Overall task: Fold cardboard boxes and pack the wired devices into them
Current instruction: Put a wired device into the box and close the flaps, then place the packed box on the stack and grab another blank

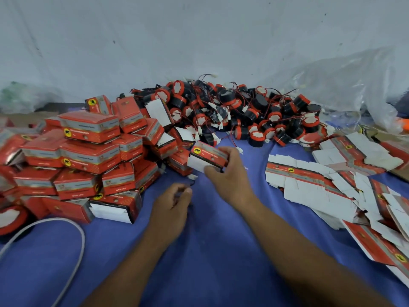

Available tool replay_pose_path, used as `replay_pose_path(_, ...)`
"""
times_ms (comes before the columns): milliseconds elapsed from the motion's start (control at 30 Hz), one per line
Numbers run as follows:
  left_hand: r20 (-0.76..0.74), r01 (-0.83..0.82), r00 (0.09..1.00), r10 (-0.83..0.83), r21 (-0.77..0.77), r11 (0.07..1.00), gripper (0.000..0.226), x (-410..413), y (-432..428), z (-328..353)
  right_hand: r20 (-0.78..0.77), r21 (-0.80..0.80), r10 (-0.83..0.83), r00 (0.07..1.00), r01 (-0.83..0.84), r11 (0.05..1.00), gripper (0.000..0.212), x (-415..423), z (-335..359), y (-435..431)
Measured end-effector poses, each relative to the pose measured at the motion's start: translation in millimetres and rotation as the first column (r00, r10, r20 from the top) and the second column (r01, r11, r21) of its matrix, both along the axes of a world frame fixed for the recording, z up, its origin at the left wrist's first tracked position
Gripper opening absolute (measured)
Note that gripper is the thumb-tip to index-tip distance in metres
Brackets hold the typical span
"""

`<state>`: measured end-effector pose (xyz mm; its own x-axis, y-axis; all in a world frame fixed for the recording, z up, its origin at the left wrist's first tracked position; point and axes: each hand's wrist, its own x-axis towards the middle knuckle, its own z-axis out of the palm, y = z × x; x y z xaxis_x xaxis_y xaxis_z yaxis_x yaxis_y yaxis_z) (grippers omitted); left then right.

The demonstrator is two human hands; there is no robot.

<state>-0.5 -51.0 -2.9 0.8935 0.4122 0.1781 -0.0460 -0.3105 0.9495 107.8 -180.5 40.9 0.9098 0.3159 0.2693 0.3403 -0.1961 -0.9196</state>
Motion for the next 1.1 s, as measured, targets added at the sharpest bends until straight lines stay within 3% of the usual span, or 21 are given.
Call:
replay_pose_path(133, 0.009, 0.035, 0.999, -0.036, 0.11, 0.993, 0.013, 0, -3, -3, 0.27, 0.057, 0.012, 0.963, -0.028, 0.998, 0.048, -2, 48, 69)
replay_pose_path(233, 0.033, 0.041, 0.998, -0.044, 0.097, 0.994, 0.027, 2, -2, -3, 0.594, 0.071, 0.003, 0.805, -0.056, 0.996, 0.044, -2, 84, 123)
replay_pose_path(300, -0.005, 0.025, 1.0, -0.025, 0.051, 0.998, 0.028, 2, -2, -1, 0.759, -0.036, 0.102, 0.643, -0.116, 0.993, 0.046, 1, 99, 154)
replay_pose_path(367, -0.062, 0.016, 0.998, -0.014, 0.043, 0.999, 0.032, 6, -1, -2, 0.742, -0.319, 0.375, 0.556, -0.2, 0.926, 0.054, 3, 109, 169)
replay_pose_path(433, -0.183, 0.039, 0.983, -0.032, 0.035, 0.999, 0.046, 12, 3, -7, 0.61, -0.514, 0.559, 0.562, -0.256, 0.818, 0.068, 6, 112, 170)
replay_pose_path(500, -0.24, 0.1, 0.967, -0.081, 0.068, 0.993, 0.048, 13, 4, -6, 0.548, -0.458, 0.549, 0.631, -0.323, 0.828, 0.076, 4, 110, 158)
replay_pose_path(600, -0.02, 0.078, 0.997, -0.075, 0.172, 0.982, 0.031, 2, 1, 0, 0.471, -0.384, 0.447, 0.761, -0.28, 0.88, 0.066, 8, 95, 117)
replay_pose_path(700, 0.012, 0.085, 0.996, -0.089, 0.176, 0.981, 0.02, -3, 1, -1, 0.353, -0.584, 0.305, 0.884, -0.047, 0.811, 0.05, 34, 66, 40)
replay_pose_path(733, -0.005, 0.091, 0.996, -0.092, 0.192, 0.977, 0.019, -3, 0, -2, 0.303, -0.698, 0.213, 0.929, 0.065, 0.713, 0.054, 46, 54, 6)
replay_pose_path(800, -0.009, 0.082, 0.997, -0.082, 0.205, 0.975, 0.017, 0, 1, -1, 0.247, -0.905, -0.019, 0.969, 0.238, 0.353, 0.081, 60, 36, -61)
replay_pose_path(833, -0.008, 0.075, 0.997, -0.075, 0.21, 0.975, 0.017, 0, 0, -1, 0.223, -0.946, -0.113, 0.968, 0.243, 0.213, 0.094, 60, 28, -90)
replay_pose_path(867, -0.009, 0.076, 0.997, -0.076, 0.211, 0.974, 0.017, -1, 0, -1, 0.187, -0.96, -0.178, 0.966, 0.218, 0.173, 0.099, 60, 22, -110)
replay_pose_path(933, -0.025, 0.09, 0.996, -0.086, 0.202, 0.975, 0.018, 0, 0, -2, 0.148, -0.943, -0.219, 0.964, 0.205, 0.262, 0.085, 59, 6, -134)
replay_pose_path(1000, -0.041, 0.083, 0.996, -0.076, 0.199, 0.976, 0.016, -1, -1, -2, 0.181, -0.936, -0.213, 0.96, 0.234, 0.262, 0.059, 54, -7, -139)
replay_pose_path(1100, -0.036, 0.051, 0.998, -0.044, 0.234, 0.971, 0.016, -4, -4, 0, 0.482, -0.858, -0.052, 0.875, 0.483, 0.172, 0.025, 45, -17, -131)
